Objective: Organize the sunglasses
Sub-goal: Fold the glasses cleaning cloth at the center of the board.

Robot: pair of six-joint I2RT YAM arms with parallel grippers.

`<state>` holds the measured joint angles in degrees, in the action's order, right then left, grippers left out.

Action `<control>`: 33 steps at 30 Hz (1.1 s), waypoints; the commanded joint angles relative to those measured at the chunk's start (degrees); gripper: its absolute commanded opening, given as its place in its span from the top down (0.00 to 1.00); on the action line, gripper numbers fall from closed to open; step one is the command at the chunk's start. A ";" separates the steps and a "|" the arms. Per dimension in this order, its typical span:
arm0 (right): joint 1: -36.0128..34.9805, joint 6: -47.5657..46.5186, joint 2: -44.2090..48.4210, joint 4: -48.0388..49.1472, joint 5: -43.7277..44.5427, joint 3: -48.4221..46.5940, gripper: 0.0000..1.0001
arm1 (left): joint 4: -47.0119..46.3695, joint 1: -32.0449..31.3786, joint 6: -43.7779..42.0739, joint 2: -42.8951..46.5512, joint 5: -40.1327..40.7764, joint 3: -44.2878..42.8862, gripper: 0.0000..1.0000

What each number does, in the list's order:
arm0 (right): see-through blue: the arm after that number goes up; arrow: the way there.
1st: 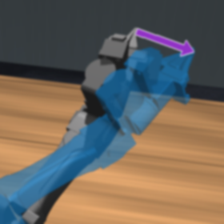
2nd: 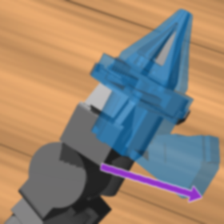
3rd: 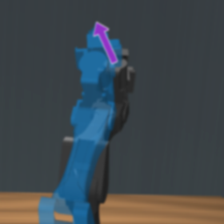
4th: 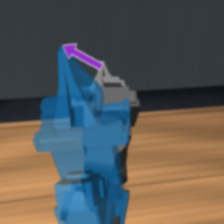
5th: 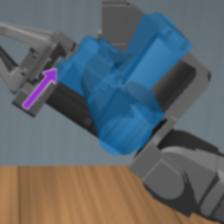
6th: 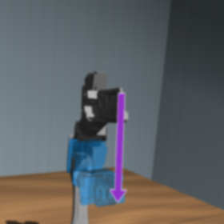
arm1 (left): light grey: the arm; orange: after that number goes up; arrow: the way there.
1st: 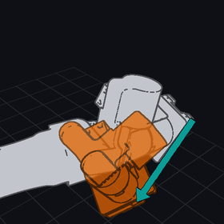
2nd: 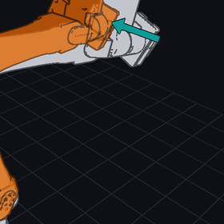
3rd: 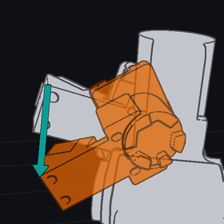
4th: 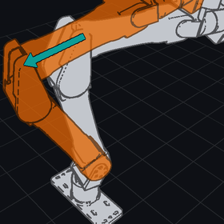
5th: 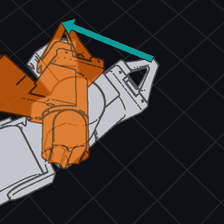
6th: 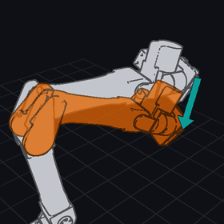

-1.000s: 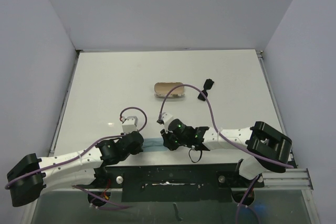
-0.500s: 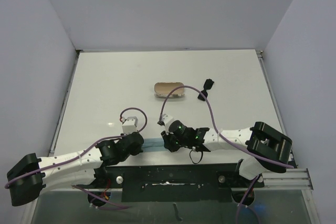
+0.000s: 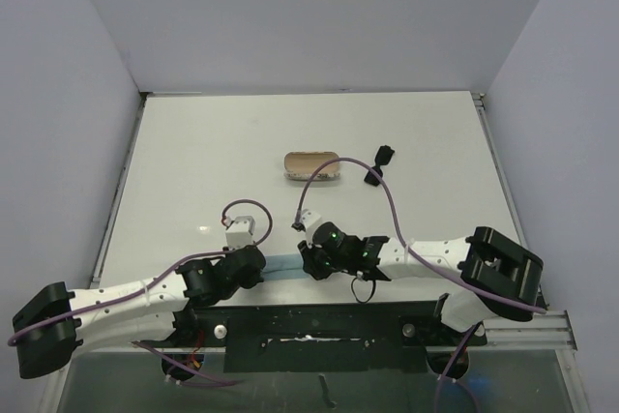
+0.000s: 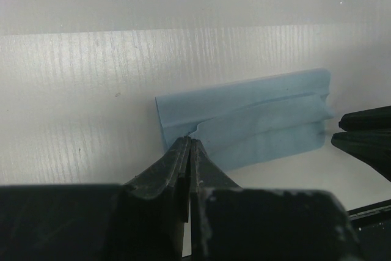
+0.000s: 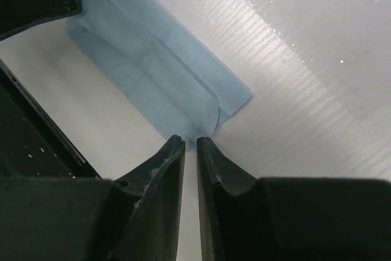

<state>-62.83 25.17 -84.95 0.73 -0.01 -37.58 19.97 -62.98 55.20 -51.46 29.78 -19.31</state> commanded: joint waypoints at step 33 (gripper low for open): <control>2.27 -2.42 -6.77 6.25 1.58 -7.60 0.99 | -1.86 -1.44 -0.18 -0.27 2.22 -2.49 1.00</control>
<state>-60.73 22.96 -91.74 3.40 2.68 -43.05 19.92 -64.10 55.11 -51.92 30.55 -19.33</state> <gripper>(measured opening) 0.028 0.009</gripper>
